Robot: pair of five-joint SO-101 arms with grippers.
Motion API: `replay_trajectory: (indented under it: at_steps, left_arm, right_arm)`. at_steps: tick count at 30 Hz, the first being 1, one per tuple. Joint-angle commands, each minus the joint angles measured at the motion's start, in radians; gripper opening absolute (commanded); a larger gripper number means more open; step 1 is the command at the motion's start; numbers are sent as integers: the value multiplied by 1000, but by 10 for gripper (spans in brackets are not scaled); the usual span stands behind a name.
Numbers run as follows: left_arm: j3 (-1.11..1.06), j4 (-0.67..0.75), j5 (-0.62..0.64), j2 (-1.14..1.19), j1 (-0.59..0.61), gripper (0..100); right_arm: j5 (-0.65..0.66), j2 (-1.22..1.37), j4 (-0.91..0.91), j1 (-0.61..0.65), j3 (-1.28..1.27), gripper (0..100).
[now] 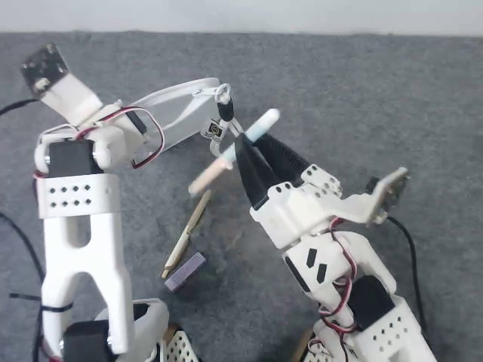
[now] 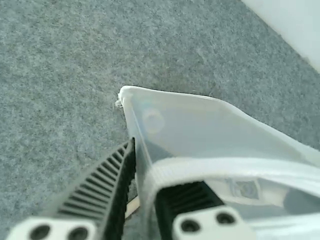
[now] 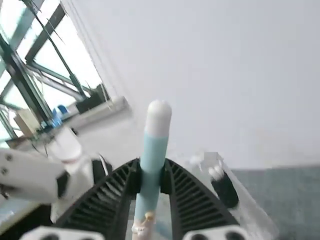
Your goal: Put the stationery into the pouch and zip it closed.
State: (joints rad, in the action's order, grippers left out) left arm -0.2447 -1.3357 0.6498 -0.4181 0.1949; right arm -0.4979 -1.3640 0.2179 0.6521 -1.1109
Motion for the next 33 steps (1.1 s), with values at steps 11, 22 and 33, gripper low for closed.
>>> replay_trajectory:
  at_steps: [11, 22, 33]
  left_arm:
    - [1, 11, -9, 2, 2, 12]
    - [1, 11, -9, 2, 2, 12]
    - [1, 14, -9, 2, 2, 12]
  right_arm:
    - [-2, -15, -240, 2, 8, 6]
    - [138, 159, -522, 2, 14, 6]
    - [296, 496, -805, 7, 81, 6]
